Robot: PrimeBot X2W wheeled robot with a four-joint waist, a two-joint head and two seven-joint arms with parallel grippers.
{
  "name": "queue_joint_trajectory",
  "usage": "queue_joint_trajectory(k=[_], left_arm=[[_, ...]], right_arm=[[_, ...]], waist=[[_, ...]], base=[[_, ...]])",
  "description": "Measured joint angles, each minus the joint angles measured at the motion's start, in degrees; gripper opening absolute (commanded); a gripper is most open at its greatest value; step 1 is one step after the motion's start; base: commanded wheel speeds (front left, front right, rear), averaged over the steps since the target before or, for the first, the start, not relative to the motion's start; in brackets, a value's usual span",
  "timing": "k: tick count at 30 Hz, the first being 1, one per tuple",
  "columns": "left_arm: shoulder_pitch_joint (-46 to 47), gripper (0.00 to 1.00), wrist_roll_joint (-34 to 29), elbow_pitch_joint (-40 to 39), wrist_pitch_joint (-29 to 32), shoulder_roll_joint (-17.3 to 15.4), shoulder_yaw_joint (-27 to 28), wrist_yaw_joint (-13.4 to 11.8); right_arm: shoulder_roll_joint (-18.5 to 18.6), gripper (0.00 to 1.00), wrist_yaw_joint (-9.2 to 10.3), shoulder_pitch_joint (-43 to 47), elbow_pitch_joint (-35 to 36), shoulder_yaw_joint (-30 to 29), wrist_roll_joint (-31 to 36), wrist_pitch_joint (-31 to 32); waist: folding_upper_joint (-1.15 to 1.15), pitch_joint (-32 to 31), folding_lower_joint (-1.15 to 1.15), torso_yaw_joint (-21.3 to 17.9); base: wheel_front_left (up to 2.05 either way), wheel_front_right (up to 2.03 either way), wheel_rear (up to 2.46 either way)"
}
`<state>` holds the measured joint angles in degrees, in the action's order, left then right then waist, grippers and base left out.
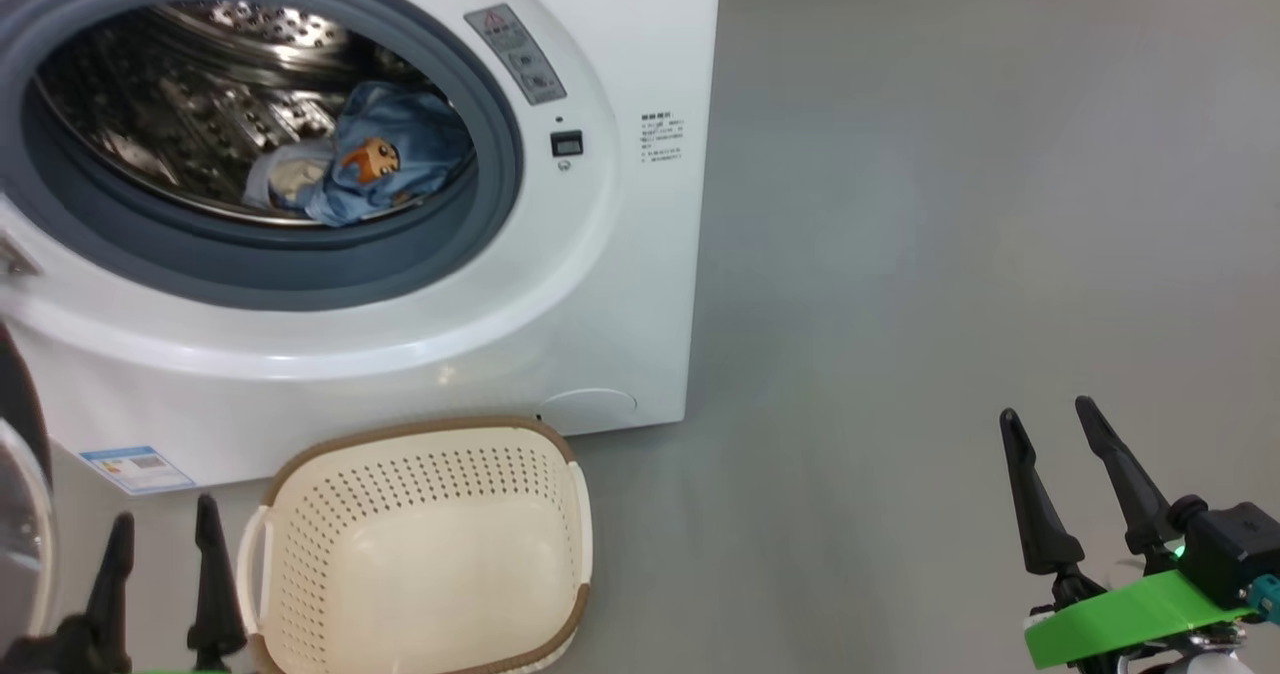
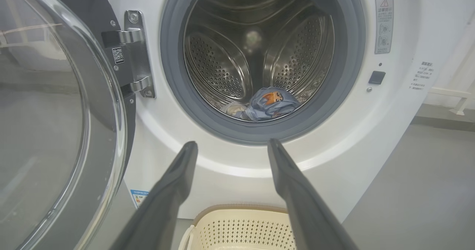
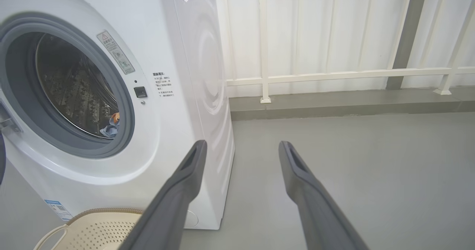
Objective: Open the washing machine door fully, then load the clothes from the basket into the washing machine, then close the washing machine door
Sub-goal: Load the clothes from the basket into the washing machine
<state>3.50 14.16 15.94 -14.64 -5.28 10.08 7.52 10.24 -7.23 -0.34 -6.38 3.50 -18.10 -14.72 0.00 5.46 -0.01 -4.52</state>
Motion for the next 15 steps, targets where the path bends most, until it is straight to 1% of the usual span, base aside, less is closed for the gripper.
queue_joint_trajectory(k=[4, 15], left_arm=[[-1.7, 1.0, 0.0, -1.0, 0.0, 0.0, -0.1, 0.0], [-2.0, 1.0, 0.4, -1.5, 0.0, 0.0, -0.5, 0.0]], right_arm=[[0.0, 1.0, 0.0, 0.9, 0.2, -0.2, 0.0, 0.0], [-0.1, 1.0, 0.0, 1.0, 0.3, -0.2, 0.0, 0.0]], waist=[[0.0, -0.9, 0.0, 0.5], [0.0, -1.2, 0.01, 0.7]], base=[[0.0, 0.0, 0.0], [0.0, 0.0, 0.0]])
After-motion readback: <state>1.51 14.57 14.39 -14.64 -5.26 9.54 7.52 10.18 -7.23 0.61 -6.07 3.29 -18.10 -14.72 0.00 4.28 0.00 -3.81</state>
